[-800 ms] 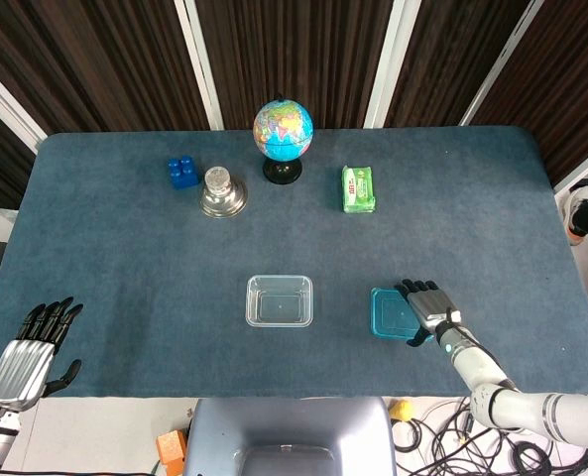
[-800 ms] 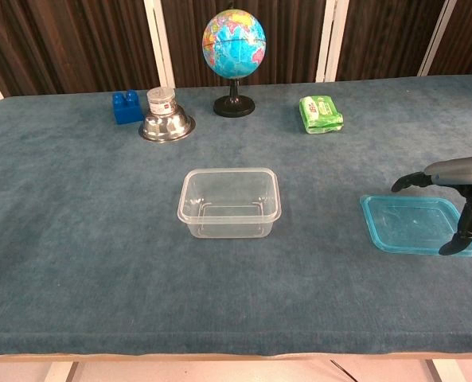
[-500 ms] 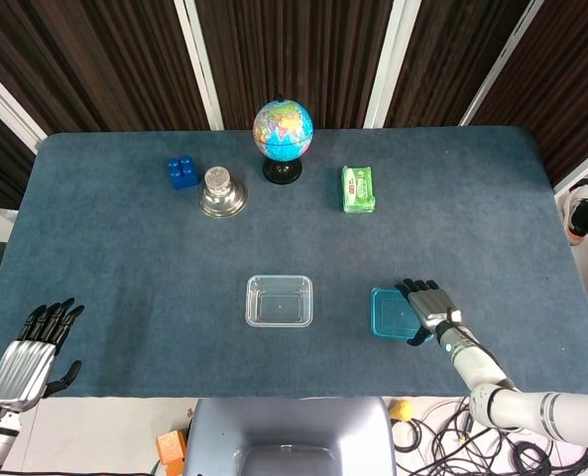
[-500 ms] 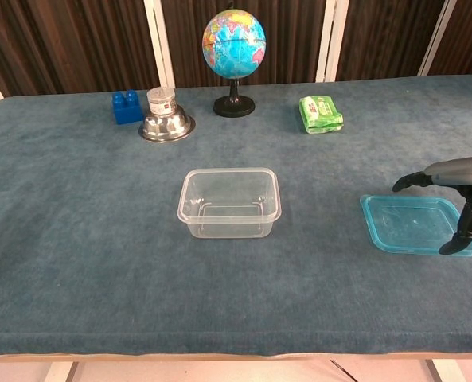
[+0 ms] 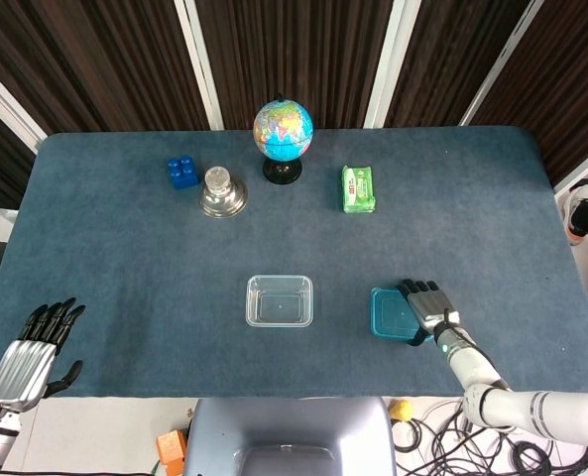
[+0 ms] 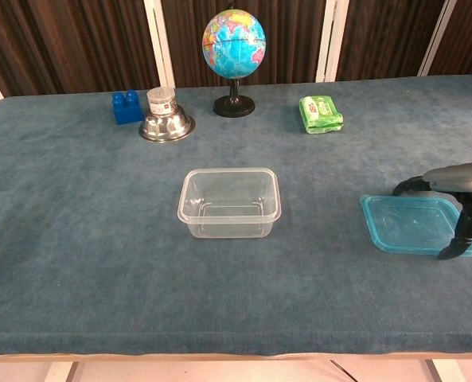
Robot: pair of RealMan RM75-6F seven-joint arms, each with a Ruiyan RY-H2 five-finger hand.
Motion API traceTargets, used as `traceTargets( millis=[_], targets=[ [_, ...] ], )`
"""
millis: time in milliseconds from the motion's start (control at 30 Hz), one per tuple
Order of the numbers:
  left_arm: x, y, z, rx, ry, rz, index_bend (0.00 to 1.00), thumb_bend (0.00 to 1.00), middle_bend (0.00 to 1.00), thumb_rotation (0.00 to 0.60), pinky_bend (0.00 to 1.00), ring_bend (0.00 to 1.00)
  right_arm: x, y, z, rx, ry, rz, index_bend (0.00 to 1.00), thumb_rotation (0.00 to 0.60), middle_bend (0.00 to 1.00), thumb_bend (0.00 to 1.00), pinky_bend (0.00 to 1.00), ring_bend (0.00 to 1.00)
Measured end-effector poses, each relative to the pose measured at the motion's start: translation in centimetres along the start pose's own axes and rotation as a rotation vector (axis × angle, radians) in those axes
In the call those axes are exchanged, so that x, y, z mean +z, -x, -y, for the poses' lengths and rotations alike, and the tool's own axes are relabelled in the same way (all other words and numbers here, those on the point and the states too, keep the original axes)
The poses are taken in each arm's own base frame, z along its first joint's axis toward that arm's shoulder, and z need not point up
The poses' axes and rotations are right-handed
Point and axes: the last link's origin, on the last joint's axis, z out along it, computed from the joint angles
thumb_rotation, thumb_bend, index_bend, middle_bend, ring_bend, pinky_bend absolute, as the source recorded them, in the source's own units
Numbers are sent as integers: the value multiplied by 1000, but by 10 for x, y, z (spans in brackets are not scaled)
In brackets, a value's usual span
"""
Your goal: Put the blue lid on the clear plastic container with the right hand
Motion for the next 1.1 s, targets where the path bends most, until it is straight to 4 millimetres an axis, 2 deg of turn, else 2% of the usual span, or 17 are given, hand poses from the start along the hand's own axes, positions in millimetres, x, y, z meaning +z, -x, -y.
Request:
traceTargets(
  millis=[67,200,300,400,500,800,1100],
  targets=[
    [1,0,0,0,0,1,0,347,0,600,0,0,1,1,0,3,4,-2,162,600,0,74,0,0],
    [1,0,-1,-1,1,0,0,347,0,600,0,0,3,2,0,3,6,-12,390,600,7,72,0,0],
    [0,0,0,-3,1,-2,0,347,0,600,0,0,4,2,0,3,7,-27,517,600,75,71,0,0],
    [0,-1,0,-6,0,-5,0,347,0,600,0,0,4,0,0,5,7,-55,612,600,151,72,0,0],
    [0,-1,1,-8,0,-8,0,347,0,600,0,0,3,-2,-1,14,7,-85,679,600,186,71,0,0],
    [-1,-2,1,-11,2,-12,0,346,0,600,0,0,-2,-7,-6,37,4,-136,725,600,251,71,3,43],
    [0,-1,1,-10,1,-11,0,346,0,600,0,0,-10,-16,3,67,-65,-214,774,600,315,72,78,106]
  ],
)
